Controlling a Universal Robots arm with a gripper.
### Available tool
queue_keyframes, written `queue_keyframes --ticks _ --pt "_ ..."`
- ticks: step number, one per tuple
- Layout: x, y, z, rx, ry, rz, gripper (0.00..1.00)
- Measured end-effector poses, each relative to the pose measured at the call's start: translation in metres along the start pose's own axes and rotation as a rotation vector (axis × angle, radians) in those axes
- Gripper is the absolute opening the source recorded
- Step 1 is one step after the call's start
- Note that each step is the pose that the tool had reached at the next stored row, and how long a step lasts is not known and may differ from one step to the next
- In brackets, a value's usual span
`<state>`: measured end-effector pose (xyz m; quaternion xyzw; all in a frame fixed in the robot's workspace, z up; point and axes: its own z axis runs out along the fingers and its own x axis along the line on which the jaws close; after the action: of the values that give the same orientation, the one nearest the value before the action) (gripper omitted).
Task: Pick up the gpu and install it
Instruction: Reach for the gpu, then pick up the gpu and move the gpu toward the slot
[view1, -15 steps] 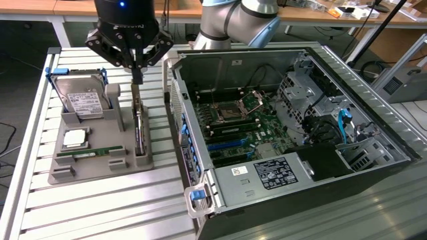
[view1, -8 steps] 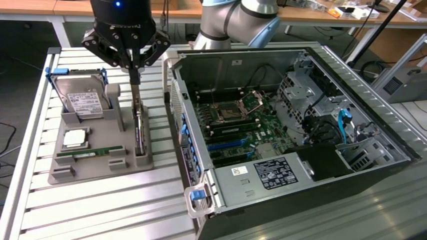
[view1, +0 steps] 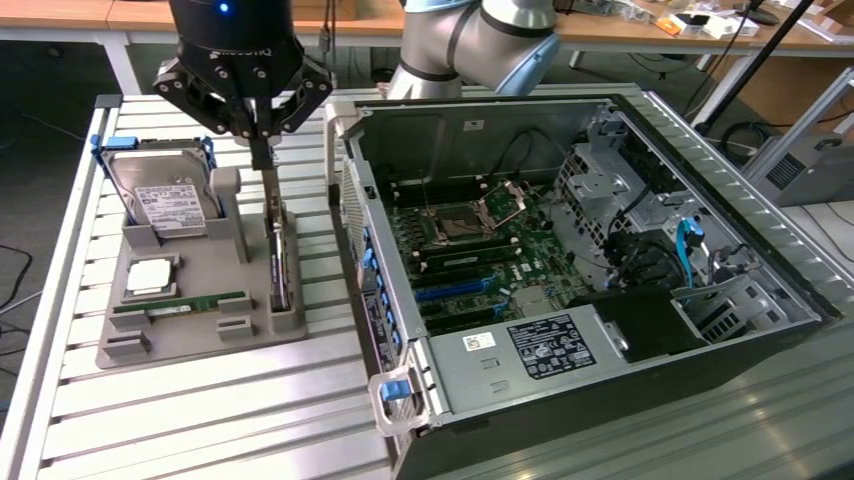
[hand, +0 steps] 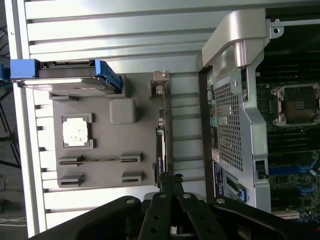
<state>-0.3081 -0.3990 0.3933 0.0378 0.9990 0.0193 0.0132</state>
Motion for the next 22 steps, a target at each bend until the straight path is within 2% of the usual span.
queue_keyframes --ticks 5,19,20,22 --pt "0.0033 -0.0002 -0.0001 -0.0001 0.0000 0.000 0.11" --pt "0.0034 -0.0002 -0.0001 -0.0001 0.0000 0.000 0.11" --pt "0.0034 -0.0002 -0.0001 0.0000 0.0000 0.000 0.11" --pt "0.0034 -0.0002 -0.0001 0.0000 0.0000 0.000 0.23"
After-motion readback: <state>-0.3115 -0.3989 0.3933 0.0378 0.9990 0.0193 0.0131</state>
